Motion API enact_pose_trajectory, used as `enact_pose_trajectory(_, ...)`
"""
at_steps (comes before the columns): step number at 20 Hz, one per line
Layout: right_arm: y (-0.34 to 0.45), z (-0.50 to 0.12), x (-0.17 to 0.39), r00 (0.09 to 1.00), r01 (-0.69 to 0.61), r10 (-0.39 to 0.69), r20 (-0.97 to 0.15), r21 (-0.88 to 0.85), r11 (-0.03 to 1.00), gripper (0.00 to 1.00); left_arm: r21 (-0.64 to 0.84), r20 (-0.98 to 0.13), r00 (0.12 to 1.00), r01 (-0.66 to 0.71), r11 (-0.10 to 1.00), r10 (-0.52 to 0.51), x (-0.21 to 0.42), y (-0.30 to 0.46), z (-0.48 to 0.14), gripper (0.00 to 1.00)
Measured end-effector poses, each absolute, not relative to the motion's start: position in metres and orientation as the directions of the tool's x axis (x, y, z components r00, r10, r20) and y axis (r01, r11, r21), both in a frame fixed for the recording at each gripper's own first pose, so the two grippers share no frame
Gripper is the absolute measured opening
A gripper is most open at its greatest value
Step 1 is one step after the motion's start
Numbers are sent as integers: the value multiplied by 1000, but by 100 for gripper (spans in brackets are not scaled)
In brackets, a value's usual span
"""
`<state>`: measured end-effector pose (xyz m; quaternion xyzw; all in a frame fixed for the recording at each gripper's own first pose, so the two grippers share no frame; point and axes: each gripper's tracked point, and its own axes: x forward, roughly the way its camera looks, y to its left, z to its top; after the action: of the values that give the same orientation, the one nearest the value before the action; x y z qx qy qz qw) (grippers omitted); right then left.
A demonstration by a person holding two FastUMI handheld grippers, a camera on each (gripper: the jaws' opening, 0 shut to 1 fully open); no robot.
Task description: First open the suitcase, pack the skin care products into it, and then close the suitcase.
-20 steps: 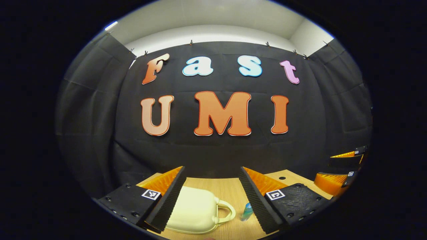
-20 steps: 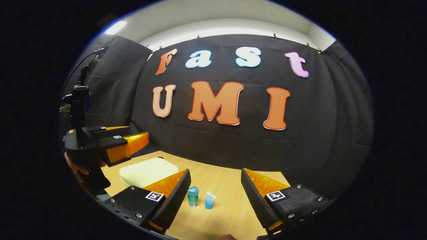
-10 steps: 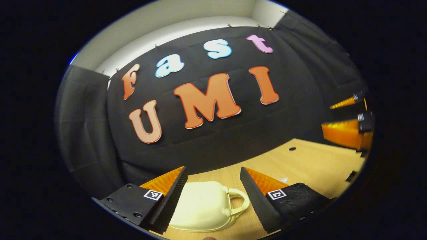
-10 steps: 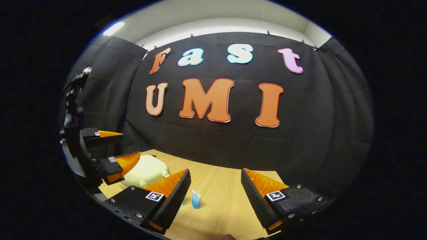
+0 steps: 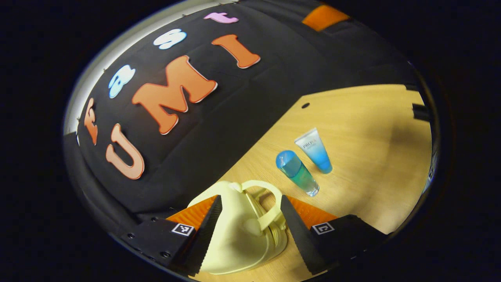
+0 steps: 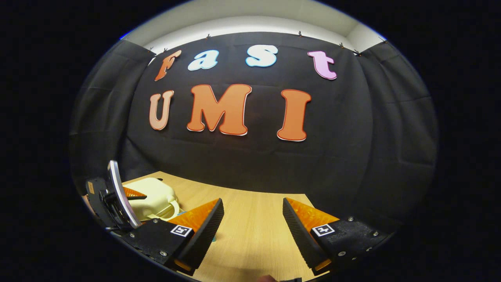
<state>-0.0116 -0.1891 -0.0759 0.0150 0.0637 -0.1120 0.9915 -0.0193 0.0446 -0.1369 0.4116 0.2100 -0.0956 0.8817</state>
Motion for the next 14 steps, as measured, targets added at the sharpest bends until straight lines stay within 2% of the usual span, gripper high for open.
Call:
enact_pose_trajectory(6,-214,-81,-13,955,265,-265,-130,-17,964,95,776,-482,874,396,491,56,-12,50,-181,83)
enact_pose_trajectory(7,-216,-82,-14,954,269,-269,-130,-15,963,95,791,-476,876,392,470,71,-10,53,-182,77)
enact_pose_trajectory(10,-221,-85,-16,951,279,-277,-138,-5,960,95,808,-484,871,408,426,82,0,50,-191,51)
enact_pose_trajectory(12,-221,-87,-17,951,278,-277,-139,-11,961,95,815,-469,878,390,428,94,4,52,-186,14)
enact_pose_trajectory(13,-222,-87,-18,950,279,-279,-141,-18,960,95,798,-479,873,388,461,95,3,53,-184,6)
enact_pose_trajectory(14,-223,-87,-18,950,278,-278,-142,-22,960,95,780,-480,872,377,499,92,5,54,-178,6)
